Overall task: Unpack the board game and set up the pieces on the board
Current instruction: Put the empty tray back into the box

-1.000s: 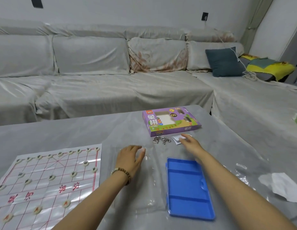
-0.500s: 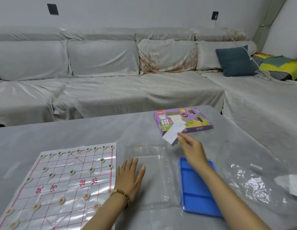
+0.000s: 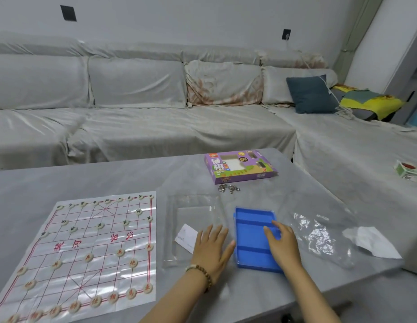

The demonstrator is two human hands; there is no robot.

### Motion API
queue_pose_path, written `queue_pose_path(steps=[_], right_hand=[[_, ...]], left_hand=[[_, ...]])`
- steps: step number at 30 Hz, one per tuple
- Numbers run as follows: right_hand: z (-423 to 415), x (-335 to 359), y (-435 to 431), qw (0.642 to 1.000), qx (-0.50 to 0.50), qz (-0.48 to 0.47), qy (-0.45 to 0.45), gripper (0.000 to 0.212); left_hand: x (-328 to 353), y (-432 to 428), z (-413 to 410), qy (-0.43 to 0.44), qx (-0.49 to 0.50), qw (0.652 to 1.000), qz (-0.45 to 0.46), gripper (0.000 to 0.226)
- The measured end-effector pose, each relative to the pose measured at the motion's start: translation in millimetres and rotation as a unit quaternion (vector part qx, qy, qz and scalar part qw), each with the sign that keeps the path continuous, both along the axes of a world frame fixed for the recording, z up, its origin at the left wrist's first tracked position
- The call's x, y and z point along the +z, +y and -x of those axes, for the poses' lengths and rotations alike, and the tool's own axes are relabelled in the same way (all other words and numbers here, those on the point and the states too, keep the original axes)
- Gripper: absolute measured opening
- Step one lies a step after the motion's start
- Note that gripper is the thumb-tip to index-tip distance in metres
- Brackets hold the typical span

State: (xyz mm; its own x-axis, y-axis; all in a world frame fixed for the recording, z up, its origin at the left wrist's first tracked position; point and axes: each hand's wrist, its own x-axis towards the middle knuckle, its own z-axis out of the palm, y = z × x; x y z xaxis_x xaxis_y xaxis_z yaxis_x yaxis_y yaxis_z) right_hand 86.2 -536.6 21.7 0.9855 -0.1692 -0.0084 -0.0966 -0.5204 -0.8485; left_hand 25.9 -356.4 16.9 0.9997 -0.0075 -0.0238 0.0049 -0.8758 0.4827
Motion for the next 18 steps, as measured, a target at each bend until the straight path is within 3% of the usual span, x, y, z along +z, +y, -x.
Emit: queue_pose_path(steps=[2,5,8,10,13,15,18], right_hand=[[-3.2,-11.5,-13.3,0.999,-0.011,0.029,0.038,0.038],[-4.7,-26.8,-25.4,0.995,0.003,-0.016,0.098,0.026],[-4.0,-29.4,-26.1,0.994,-0.001,-0.048,0.093,0.027],[-1.4,-23.1,-21.9,0.990,-0.015,-0.111,0.082,0.032],[1.1,-8.3,-16.8,0.977,0.000,-0.201,0.064,0.034],[3.0,4.4,-15.0,0.977,0.017,-0.212,0.026,0.035],[6.8,26.9,-15.9,0.975,-0.003,-0.216,-0.049,0.036]], left_hand=[[0.1,-15.5,-6.9,0.018,-0.022,0.999,-0.024,0.138],[-1.7,-31.8,-13.9,0.053,-0.035,0.995,-0.076,0.144],[-8.4,-41.1,-16.0,0.062,-0.013,0.994,-0.085,0.144],[-9.7,-41.0,-14.0,0.058,-0.008,0.996,-0.062,0.126],[-6.5,-33.6,-14.8,0.053,0.017,0.998,0.003,0.066],[-6.8,-26.0,-14.5,0.029,0.076,0.997,0.011,0.060],[-9.7,-17.0,-10.5,0.061,0.115,0.991,-0.012,0.067]])
